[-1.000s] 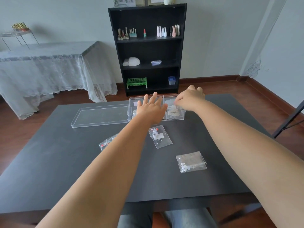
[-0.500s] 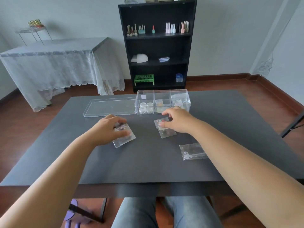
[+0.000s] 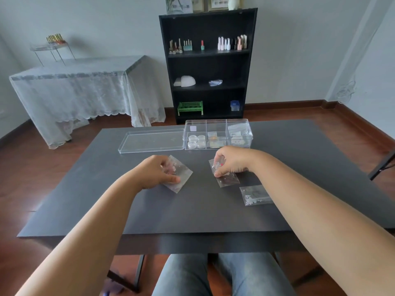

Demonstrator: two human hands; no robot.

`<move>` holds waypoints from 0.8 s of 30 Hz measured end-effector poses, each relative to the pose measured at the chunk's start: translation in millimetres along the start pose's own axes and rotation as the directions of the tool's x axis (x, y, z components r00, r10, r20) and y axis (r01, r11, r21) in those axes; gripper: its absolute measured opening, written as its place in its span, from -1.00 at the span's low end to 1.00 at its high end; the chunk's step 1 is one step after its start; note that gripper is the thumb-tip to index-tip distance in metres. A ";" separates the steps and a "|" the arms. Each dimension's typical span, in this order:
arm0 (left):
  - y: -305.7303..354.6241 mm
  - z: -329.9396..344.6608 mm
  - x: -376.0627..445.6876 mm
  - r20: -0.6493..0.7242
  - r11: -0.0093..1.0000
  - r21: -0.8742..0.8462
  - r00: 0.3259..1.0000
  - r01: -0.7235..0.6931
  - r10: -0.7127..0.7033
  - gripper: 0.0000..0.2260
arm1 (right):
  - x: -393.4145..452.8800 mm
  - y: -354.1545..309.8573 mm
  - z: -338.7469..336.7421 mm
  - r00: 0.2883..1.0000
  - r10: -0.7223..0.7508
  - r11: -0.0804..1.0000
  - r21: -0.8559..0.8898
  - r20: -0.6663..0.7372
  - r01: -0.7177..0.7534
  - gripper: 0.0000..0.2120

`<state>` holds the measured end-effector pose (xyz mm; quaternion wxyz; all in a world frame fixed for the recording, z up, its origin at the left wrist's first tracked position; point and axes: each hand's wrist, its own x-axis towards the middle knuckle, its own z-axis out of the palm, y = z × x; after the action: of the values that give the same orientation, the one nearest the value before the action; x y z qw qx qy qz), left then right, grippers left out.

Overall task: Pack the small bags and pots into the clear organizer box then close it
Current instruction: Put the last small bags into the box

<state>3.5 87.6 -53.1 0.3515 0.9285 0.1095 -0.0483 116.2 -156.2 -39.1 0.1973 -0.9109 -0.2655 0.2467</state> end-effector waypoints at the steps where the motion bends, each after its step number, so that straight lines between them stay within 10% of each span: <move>1: 0.9 2.6 1.5 -0.033 0.999 -0.045 0.999 -0.017 0.016 -0.66 | -1.9 3.2 -0.7 1.000 -0.019 0.999 0.034 0.001 0.019 -0.65; 9: 42.6 29.2 23.9 -0.260 0.927 -0.357 0.965 -0.117 0.021 -0.43 | -19.7 27.1 -63.0 0.960 -0.046 0.911 0.381 -0.277 0.154 -0.69; 15: 90.7 39.8 49.0 -0.397 0.873 -0.388 0.908 -0.297 0.132 -0.80 | -0.4 50.0 -91.9 0.649 0.151 0.901 0.374 -0.746 0.220 -0.78; 24: 112.8 56.5 82.9 -0.325 0.898 -0.256 0.907 -0.357 0.267 -0.70 | 40.2 59.4 -72.8 0.756 0.136 0.952 0.295 -0.640 0.079 -0.69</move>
<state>110.0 -18.1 -36.8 0.4767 0.8644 0.0128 0.1596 209.2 -195.9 -23.8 0.4112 -0.9018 -0.1245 -0.0461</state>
